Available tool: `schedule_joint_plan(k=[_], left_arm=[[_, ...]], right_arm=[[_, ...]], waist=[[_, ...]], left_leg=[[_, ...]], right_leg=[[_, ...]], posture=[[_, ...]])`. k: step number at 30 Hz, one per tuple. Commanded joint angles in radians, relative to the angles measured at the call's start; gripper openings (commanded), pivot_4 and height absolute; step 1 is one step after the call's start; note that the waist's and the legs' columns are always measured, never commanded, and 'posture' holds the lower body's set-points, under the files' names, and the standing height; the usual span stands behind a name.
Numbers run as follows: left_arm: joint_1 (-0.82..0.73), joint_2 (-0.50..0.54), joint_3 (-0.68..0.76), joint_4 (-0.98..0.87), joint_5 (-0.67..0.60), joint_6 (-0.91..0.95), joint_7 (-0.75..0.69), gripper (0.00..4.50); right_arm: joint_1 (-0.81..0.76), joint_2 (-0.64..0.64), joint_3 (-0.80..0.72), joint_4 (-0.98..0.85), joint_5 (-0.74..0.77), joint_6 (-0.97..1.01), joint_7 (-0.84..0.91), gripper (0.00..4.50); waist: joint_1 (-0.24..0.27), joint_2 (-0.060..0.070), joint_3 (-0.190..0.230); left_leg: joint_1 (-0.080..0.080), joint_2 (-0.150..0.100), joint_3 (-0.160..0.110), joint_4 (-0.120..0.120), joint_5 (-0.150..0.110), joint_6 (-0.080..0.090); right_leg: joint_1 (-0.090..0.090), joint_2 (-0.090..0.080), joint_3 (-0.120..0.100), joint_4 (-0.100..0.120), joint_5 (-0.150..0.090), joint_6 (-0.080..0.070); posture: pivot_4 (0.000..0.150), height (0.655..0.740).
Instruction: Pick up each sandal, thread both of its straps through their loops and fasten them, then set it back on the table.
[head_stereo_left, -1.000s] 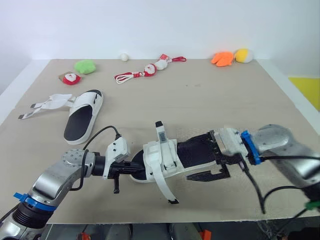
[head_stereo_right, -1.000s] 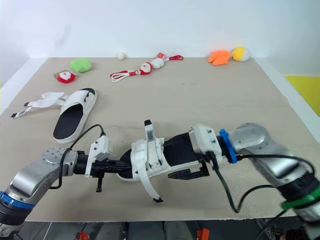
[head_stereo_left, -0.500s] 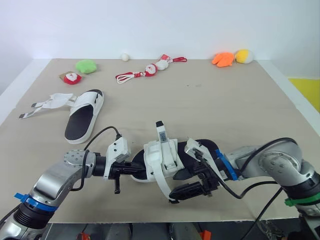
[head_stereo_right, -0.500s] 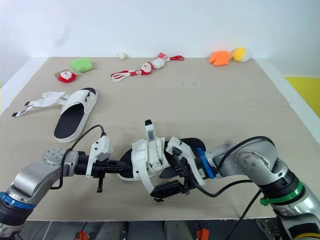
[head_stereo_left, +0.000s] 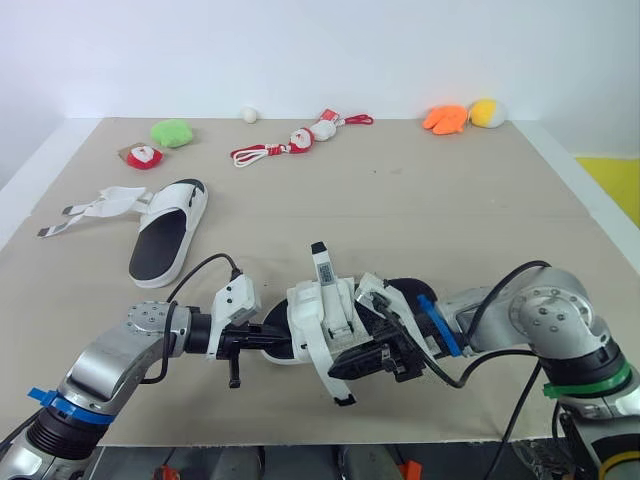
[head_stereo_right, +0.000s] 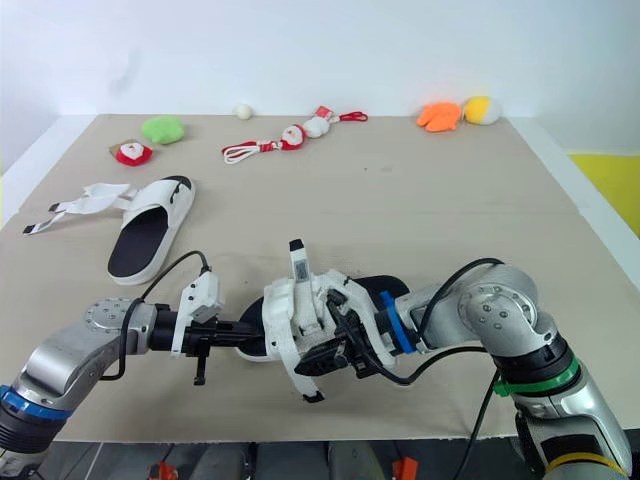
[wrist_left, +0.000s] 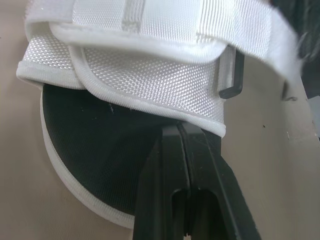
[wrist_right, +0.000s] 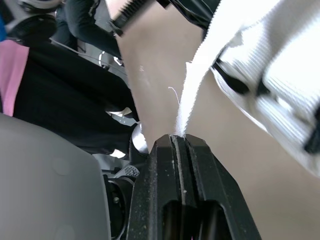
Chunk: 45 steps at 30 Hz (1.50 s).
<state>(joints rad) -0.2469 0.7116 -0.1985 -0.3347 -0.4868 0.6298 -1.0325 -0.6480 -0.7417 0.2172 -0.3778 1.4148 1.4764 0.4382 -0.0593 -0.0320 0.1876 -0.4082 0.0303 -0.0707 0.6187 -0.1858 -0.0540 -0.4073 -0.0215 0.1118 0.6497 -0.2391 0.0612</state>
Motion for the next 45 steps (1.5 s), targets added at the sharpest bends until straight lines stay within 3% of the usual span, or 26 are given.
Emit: schedule_joint_plan(k=[1,11,31,45], left_arm=[[0.021,-0.001,-0.028,0.02,0.023,0.015,0.007,0.0],[0.019,-0.014,-0.032,0.027,0.031,0.009,0.009,0.0],[0.025,-0.027,-0.032,0.033,0.038,-0.003,0.016,0.0],[0.022,-0.029,-0.037,0.04,0.043,-0.009,0.014,0.0]], right_arm=[[-0.083,0.023,-0.065,0.034,0.063,-0.009,0.006,0.08],[-0.273,0.21,-0.111,0.301,-0.018,-0.029,-0.127,0.08],[-0.212,0.234,-0.105,0.214,-0.153,0.138,-0.07,0.08],[-0.23,0.246,-0.134,0.327,-0.06,0.138,-0.121,0.08]], waist=[[0.0,0.0,0.0],[0.0,0.0,0.0],[0.002,0.0,0.0],[0.003,0.0,0.0]], left_leg=[[0.0,0.0,0.0,0.0,0.0,0.0],[-0.001,-0.001,0.0,0.0,0.0,0.0],[-0.002,-0.001,0.0,0.0,0.0,0.0],[-0.002,-0.001,0.0,0.0,0.0,0.0]], right_leg=[[0.0,0.0,0.0,0.0,0.0,0.0],[0.0,0.0,0.0,0.0,0.0,0.0],[0.0,-0.001,0.0,-0.001,0.0,0.0],[0.0,-0.001,0.0,-0.001,0.0,0.0]], posture=[[0.15,0.74],[0.15,0.74],[0.15,0.74],[0.15,0.74]])
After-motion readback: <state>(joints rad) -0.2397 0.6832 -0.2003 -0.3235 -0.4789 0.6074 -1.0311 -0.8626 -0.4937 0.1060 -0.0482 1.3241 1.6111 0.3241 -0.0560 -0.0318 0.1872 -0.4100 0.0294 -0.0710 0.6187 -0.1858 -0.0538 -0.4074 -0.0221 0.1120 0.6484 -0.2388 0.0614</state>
